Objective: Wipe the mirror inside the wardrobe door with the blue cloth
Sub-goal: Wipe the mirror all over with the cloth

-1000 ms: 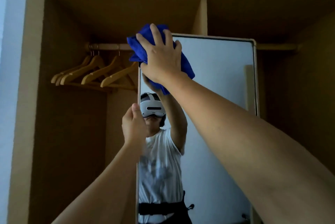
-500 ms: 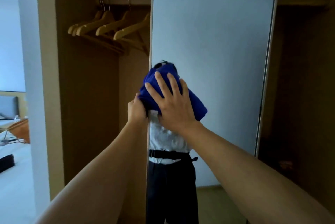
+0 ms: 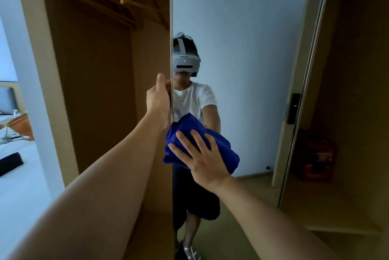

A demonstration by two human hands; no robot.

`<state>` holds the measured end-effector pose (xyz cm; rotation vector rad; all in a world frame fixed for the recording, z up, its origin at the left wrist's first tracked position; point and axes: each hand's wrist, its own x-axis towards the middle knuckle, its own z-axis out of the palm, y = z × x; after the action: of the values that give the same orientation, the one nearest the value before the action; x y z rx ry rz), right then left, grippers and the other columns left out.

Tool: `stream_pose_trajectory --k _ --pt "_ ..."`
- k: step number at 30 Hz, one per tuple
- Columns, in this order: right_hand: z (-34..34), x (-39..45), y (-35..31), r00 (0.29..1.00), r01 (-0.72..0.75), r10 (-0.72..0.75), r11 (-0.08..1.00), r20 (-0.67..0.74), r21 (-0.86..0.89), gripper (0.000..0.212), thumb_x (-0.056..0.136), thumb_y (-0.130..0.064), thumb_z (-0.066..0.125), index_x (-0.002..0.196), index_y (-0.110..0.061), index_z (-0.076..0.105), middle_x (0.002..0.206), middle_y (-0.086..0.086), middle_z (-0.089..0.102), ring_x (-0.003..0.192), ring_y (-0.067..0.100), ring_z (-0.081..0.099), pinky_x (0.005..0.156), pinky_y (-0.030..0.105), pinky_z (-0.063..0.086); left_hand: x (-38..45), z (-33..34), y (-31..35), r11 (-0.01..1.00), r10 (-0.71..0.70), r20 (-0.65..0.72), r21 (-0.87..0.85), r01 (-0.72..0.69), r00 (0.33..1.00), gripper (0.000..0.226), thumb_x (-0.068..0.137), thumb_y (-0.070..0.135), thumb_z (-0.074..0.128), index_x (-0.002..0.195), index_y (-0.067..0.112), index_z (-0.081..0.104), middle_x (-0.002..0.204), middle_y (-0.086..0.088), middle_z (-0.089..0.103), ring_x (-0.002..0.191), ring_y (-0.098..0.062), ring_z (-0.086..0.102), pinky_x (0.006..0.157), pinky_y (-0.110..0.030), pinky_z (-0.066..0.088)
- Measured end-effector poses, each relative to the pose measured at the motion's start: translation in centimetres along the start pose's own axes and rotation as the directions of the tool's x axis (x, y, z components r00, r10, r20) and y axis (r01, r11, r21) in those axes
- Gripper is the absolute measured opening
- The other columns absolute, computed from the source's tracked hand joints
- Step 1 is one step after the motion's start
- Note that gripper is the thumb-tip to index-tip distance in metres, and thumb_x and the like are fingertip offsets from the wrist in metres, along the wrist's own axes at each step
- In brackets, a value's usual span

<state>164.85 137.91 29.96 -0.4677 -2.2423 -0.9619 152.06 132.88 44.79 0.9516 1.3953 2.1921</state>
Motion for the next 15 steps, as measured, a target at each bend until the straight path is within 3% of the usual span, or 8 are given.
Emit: stream_pose_trajectory --k 3,6,10,13,15 --pt "0.6 -1.7 -1.0 0.998 0.060 -0.060 0.998 -0.009 0.022 0.061 0.083 -0.025 0.060 0.141 -0.027 0.042 0.151 0.004 0.034 0.127 0.032 0.035 0.093 0.052 0.043 -0.3 -0.2 -0.2 1.000 0.004 0.023 0.024 -0.005 1.000 0.046 0.097 0.049 0.035 0.107 0.015 0.066 0.086 0.004 0.068 0.069 -0.007 0.055 0.066 -0.026 0.044" --pt "0.0 -2.0 -1.9 1.000 0.008 -0.008 0.994 -0.003 0.105 0.059 0.076 -0.025 0.070 0.133 -0.027 0.053 0.144 0.000 0.045 0.120 0.029 0.045 0.088 0.047 0.048 -0.5 -0.4 -0.6 0.999 -0.015 0.027 0.052 0.013 1.000 0.040 0.097 0.051 0.035 0.097 0.023 0.064 0.075 0.007 0.061 0.069 -0.010 0.055 0.068 -0.028 0.046" --pt "-1.5 -1.0 -2.4 0.991 -0.132 0.125 0.943 0.044 0.307 0.075 0.063 -0.022 0.077 0.132 -0.015 0.051 0.141 0.004 0.048 0.114 0.032 0.053 0.084 0.045 0.051 -1.6 -1.0 -2.3 0.993 -0.069 0.021 0.100 0.066 0.997 0.038 0.096 0.052 0.034 0.089 0.027 0.062 0.086 0.003 0.064 0.084 -0.015 0.059 0.082 -0.033 0.047" --pt "-2.6 -0.8 -2.2 0.972 -0.224 0.232 0.867 0.037 0.445 0.064 0.067 -0.023 0.073 0.127 -0.009 0.052 0.139 0.007 0.049 0.115 0.032 0.053 0.083 0.045 0.052 -2.9 -1.9 -3.8 0.983 -0.123 0.025 0.141 0.118 0.992 0.039 0.095 0.054 0.034 0.088 0.029 0.063 0.087 0.003 0.066 0.083 -0.014 0.061 0.074 -0.028 0.048" --pt "-3.0 -1.1 -2.2 0.954 -0.269 0.300 0.813 0.024 0.516 0.060 0.073 -0.024 0.069 0.127 -0.006 0.051 0.137 0.009 0.050 0.115 0.031 0.054 0.084 0.044 0.053 -3.7 -2.7 -4.8 0.979 -0.175 0.018 0.113 0.172 0.984 0.042 0.095 0.055 0.034 0.098 0.026 0.065 0.092 0.003 0.069 0.086 -0.014 0.063 0.073 -0.027 0.049"
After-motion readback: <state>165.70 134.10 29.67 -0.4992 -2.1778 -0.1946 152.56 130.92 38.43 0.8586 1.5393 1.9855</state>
